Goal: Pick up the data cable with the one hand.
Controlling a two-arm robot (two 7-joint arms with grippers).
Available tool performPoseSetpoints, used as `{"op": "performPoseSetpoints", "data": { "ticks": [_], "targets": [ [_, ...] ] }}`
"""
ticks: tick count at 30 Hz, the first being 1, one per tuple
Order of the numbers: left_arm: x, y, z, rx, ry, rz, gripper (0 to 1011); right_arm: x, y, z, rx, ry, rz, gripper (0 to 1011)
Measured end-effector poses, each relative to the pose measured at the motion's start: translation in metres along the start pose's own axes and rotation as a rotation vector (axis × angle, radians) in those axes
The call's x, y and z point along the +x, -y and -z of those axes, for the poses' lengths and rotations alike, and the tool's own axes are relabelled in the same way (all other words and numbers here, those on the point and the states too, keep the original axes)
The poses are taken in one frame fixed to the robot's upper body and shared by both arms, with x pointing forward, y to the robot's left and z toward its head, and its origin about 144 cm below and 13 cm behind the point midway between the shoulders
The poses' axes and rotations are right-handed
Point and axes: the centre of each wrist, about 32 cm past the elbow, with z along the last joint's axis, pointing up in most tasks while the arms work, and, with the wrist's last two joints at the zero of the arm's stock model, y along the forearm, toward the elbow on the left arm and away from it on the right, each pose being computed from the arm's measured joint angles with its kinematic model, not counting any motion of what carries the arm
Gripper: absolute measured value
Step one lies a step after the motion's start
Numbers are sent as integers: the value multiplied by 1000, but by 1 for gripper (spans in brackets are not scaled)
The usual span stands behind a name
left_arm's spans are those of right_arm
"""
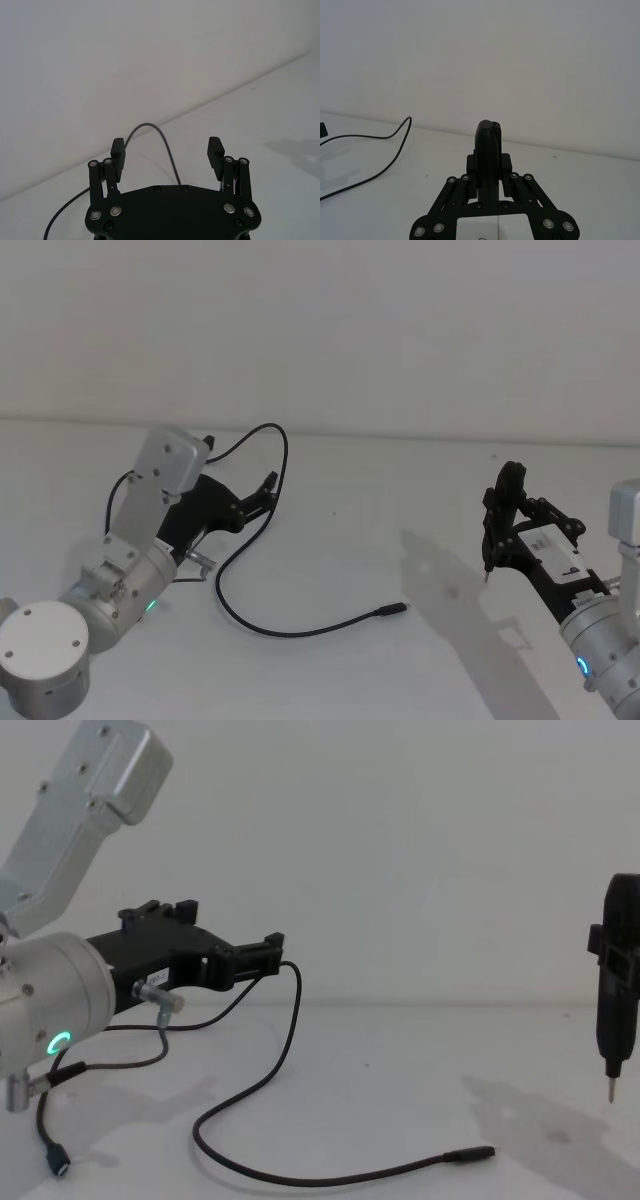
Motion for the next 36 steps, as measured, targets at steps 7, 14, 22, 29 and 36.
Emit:
{"op": "performPoseSetpoints", "data": {
  "ticks": [7, 14, 22, 29, 36],
  "targets": [
    [-2, -2, 5, -10, -6, -38, 1001, 0, 0, 0, 0, 0, 0, 268],
    [-2, -2, 5, -11, -7, -40, 1001, 0, 0, 0, 0, 0, 0, 268],
    [-2, -2, 5, -11, -6, -40, 1001, 0, 0, 0, 0, 0, 0, 268],
    [-2, -1, 3, -12, -5, -26, 1001, 0, 0, 0, 0, 0, 0, 268],
    [1, 0, -3, -6, -3, 31, 1001, 0, 0, 0, 0, 0, 0, 268]
  ]
}}
